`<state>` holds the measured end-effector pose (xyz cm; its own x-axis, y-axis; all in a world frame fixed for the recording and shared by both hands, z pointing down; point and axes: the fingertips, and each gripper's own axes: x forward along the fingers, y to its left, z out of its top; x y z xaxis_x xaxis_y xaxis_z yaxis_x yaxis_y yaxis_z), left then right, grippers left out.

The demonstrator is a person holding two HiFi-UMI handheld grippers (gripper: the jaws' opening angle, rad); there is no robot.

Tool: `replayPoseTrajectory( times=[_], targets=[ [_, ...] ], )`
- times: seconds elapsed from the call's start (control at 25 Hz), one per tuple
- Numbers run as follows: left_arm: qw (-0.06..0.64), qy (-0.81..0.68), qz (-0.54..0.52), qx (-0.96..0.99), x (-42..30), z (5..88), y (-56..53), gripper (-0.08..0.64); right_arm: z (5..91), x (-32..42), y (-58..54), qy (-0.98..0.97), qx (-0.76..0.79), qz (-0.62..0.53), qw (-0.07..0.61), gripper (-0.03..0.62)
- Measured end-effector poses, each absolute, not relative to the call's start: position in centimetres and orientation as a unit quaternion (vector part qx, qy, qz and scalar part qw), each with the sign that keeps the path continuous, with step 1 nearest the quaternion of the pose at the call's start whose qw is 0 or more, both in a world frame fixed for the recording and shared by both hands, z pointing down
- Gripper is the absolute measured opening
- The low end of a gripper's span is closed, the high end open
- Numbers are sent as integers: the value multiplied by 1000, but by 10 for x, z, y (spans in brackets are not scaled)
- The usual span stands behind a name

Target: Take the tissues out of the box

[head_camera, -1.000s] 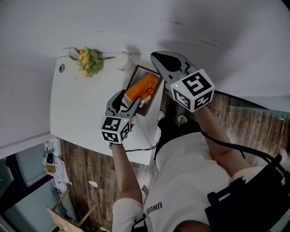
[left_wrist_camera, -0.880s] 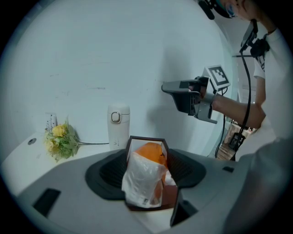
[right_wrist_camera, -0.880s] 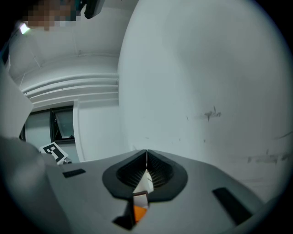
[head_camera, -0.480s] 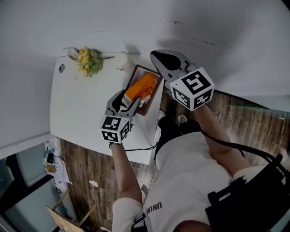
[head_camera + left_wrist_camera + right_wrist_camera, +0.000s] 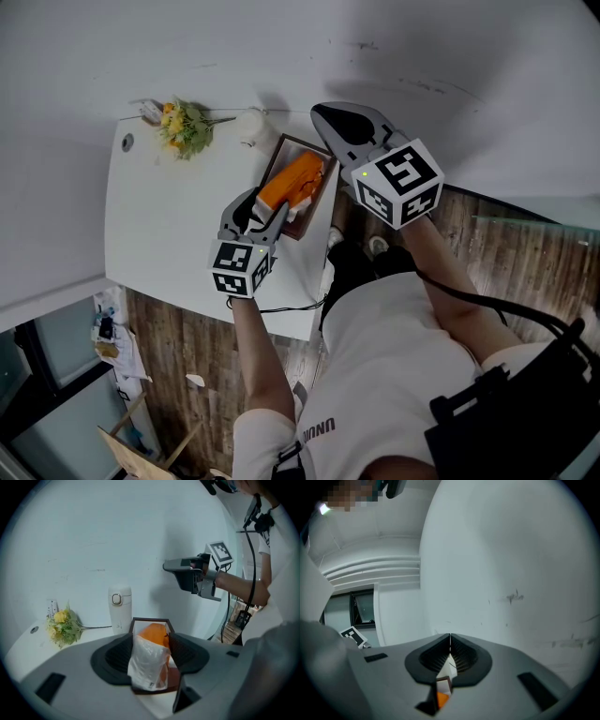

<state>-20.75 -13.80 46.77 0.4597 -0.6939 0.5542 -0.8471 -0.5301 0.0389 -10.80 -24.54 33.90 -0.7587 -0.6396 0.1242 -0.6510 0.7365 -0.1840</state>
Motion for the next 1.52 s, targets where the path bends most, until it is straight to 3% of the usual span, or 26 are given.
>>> replayPoseTrajectory(
  times=[0.68, 1.52],
  targets=[
    [146, -466, 263, 832, -209, 468, -135, 187, 340, -107, -246, -931, 348, 110, 27, 20],
    [137, -478, 239, 834, -210, 452, -133, 163, 338, -108, -247, -931, 347, 112, 25, 20]
  ],
)
